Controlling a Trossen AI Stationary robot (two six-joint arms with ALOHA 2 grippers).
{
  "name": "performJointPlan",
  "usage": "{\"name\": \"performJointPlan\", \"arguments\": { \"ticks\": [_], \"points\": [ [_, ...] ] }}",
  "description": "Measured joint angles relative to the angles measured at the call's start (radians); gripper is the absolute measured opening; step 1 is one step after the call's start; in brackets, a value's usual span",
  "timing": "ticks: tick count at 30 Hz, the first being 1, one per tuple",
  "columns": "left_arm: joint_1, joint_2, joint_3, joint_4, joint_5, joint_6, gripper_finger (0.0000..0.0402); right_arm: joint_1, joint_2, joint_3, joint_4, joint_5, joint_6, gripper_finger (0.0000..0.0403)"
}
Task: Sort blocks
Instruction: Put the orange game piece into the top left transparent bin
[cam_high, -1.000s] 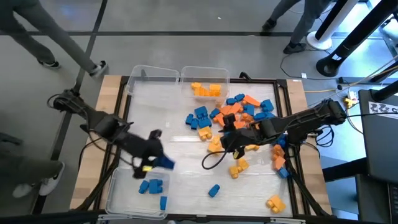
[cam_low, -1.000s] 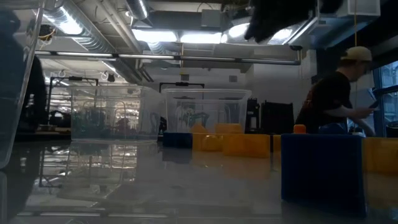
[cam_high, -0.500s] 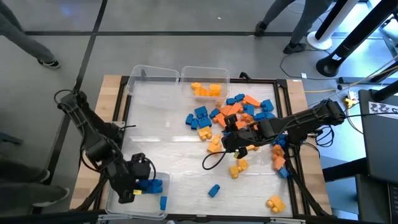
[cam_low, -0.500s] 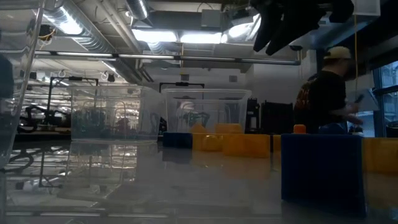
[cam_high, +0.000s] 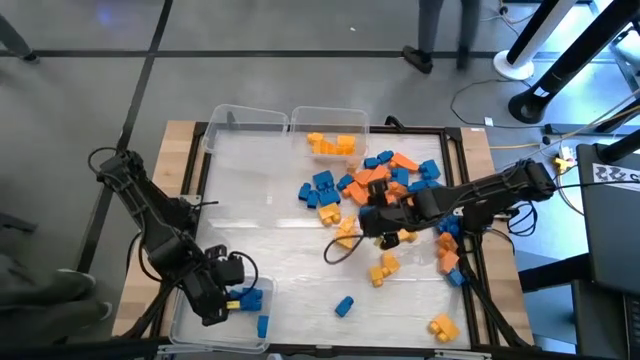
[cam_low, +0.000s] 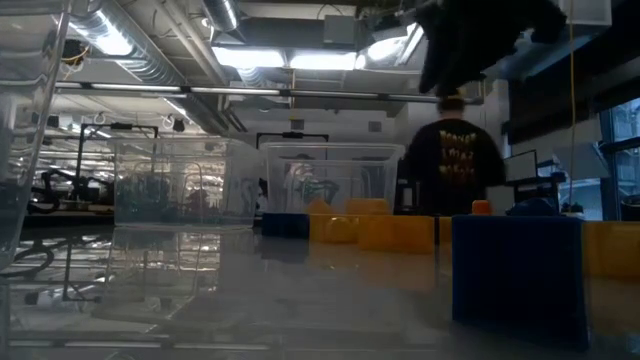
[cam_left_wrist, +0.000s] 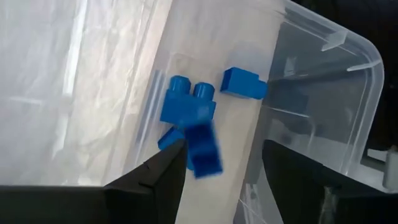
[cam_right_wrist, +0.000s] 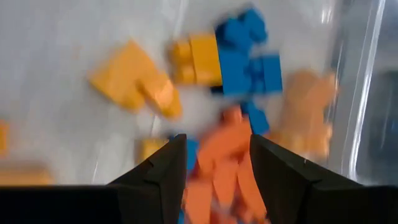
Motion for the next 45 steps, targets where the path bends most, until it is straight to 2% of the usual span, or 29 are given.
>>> {"name": "performJointPlan", "arguments": {
  "ticks": [5,7,12,18,22,26,32,37,41,45],
  "points": [
    [0.004,-0.001,0.0,0.002,0.0,0.015,0.0207,-0.129,0.0,0.0,-0.188,-0.001,0.03,0.0177],
    [0.004,-0.002,0.0,0.002,0.0,0.015,0.0207,-0.195,0.0,0.0,-0.196,-0.027,0.006,0.0177],
    [0.004,-0.002,0.0,0.003,-0.006,0.042,0.0208,-0.365,0.01,0.001,-0.187,-0.182,-0.105,0.0177],
    [0.004,-0.002,0.0,0.006,-0.073,0.115,0.0208,-0.54,0.022,0.001,-0.188,-0.271,-0.161,0.0177],
    [0.004,-0.002,0.0,0.006,-0.122,0.152,0.0208,-0.612,0.031,0.001,-0.192,-0.333,-0.178,0.0177],
    [0.004,-0.002,0.0,0.006,-0.154,0.181,0.0208,-0.639,0.037,-0.042,-0.168,-0.341,-0.184,0.0177],
    [0.004,-0.002,0.0,0.006,-0.167,0.22,0.0208,-0.644,0.039,-0.216,-0.085,-0.365,-0.205,0.0177],
    [0.004,-0.002,0.0,0.006,-0.172,0.23,0.0208,-0.644,0.039,-0.323,0.067,-0.366,-0.211,0.0177],
    [0.004,-0.002,0.0,0.006,-0.186,0.23,0.0208,-0.644,0.039,-0.37,0.165,-0.341,-0.213,0.0177],
    [0.004,-0.002,0.0,0.005,-0.194,0.23,0.0208,-0.644,0.039,-0.382,0.189,-0.34,-0.212,0.0177]
  ]
}}
